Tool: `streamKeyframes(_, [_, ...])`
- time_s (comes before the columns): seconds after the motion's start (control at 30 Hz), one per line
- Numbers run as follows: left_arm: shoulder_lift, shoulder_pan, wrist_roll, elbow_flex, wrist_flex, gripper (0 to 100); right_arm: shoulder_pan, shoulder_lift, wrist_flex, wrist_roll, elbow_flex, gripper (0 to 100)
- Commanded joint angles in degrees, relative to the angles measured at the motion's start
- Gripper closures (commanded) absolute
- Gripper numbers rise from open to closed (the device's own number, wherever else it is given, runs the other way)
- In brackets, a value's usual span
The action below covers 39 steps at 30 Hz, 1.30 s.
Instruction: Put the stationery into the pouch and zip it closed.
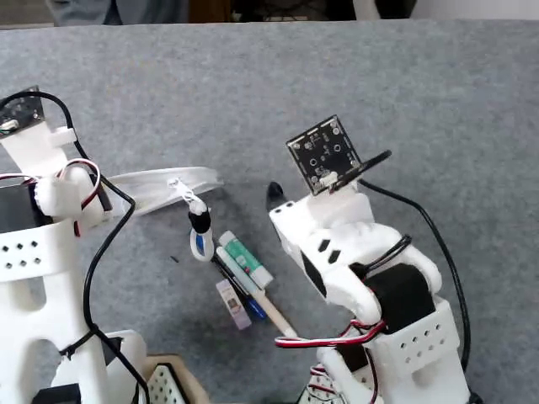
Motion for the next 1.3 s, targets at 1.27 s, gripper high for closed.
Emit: streamKeyframes(1.27, [0.9,-15.5,-0.3,0.3,0.7,97,-11.3,39.8,5.4,14.9,-5.1,73.7])
